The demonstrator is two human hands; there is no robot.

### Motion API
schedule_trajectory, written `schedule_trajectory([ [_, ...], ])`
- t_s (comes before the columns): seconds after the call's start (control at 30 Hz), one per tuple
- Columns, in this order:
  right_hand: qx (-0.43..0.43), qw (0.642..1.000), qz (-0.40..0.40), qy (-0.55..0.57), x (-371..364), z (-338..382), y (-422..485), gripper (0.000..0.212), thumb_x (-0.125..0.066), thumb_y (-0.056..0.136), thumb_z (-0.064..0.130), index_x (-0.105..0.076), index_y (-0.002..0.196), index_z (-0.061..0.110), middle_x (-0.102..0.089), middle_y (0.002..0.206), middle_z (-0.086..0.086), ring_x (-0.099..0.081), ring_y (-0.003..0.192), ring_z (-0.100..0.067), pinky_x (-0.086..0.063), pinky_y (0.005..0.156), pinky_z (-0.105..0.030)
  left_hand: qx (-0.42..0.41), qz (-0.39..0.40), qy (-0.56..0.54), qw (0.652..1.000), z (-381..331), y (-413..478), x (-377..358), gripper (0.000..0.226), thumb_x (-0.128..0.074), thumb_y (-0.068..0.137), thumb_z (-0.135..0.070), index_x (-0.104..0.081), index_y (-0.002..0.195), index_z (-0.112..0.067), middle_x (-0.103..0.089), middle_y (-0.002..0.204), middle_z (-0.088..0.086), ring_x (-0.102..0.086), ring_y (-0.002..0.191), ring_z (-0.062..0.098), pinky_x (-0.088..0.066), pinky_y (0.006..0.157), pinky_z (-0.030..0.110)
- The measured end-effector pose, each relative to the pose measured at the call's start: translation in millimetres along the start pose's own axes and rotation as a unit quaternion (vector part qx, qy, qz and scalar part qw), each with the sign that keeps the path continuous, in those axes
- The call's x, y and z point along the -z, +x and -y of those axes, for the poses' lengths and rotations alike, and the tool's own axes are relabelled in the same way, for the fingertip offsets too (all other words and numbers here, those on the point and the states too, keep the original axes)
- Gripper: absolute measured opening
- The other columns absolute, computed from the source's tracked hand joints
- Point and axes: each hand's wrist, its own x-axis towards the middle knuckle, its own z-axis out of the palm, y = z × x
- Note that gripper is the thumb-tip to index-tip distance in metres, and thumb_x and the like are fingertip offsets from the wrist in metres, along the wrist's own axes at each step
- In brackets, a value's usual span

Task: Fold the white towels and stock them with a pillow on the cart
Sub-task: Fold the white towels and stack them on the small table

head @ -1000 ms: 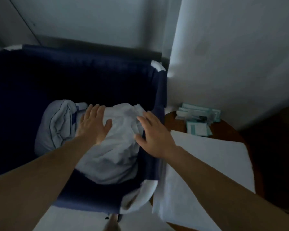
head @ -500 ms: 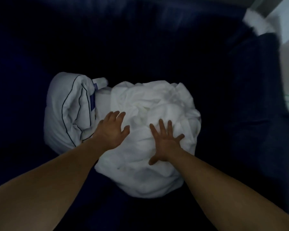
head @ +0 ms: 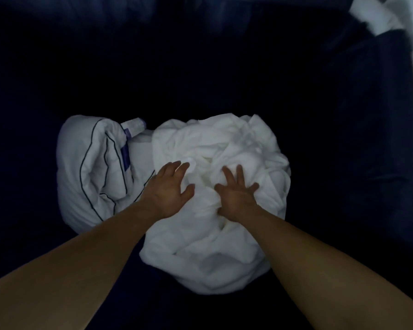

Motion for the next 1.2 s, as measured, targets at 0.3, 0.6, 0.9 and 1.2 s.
schedule_trajectory([
  [0.3, 0.017, 0.928, -0.153, 0.338, 79.1, -14.3, -87.8, 0.023, -0.073, 0.084, 0.014, -0.064, 0.101, 0.002, -0.064, 0.108, -0.011, -0.062, 0.1, -0.027, -0.047, 0.079, -0.029, 0.002, 0.104, -0.146, 0.984, -26.1, -27.7, 58.4, 0.109, -0.054, 0.064, -0.09, -0.006, 0.153, -0.05, -0.008, 0.163, -0.018, -0.01, 0.147, 0.002, -0.01, 0.119, 0.025],
  [0.6, 0.178, 0.792, -0.248, 0.529, 238.3, -35.5, -247.8, 0.029, -0.073, 0.047, 0.029, -0.066, 0.072, 0.041, -0.068, 0.076, 0.014, -0.064, 0.076, -0.007, -0.051, 0.065, -0.026, -0.064, 0.023, -0.279, 0.958, -184.6, -97.0, 167.9, 0.142, -0.092, 0.037, -0.067, -0.01, 0.151, -0.051, -0.035, 0.151, -0.016, -0.041, 0.137, 0.012, -0.044, 0.109, 0.045],
  [0.9, 0.23, 0.676, -0.4, 0.574, 343.6, -89.4, -441.4, 0.023, -0.058, 0.053, 0.008, -0.056, 0.072, 0.021, -0.062, 0.069, 0.003, -0.06, 0.068, -0.017, -0.046, 0.055, -0.03, -0.238, -0.148, -0.32, 0.905, -397.7, -197.1, 256.7, 0.095, -0.092, 0.058, -0.032, -0.046, 0.141, -0.026, -0.064, 0.129, -0.007, -0.062, 0.118, 0.011, -0.053, 0.099, 0.043],
  [1.2, 0.191, 0.616, -0.532, 0.548, 361.5, -180.7, -604.2, 0.02, -0.055, 0.049, 0.006, -0.051, 0.059, 0.022, -0.05, 0.056, 0.007, -0.047, 0.055, -0.011, -0.036, 0.048, -0.02, -0.344, -0.169, -0.268, 0.884, -572.5, -245.4, 249.0, 0.084, -0.086, 0.06, -0.043, -0.05, 0.135, -0.029, -0.065, 0.125, -0.011, -0.063, 0.114, 0.008, -0.052, 0.1, 0.043],
])
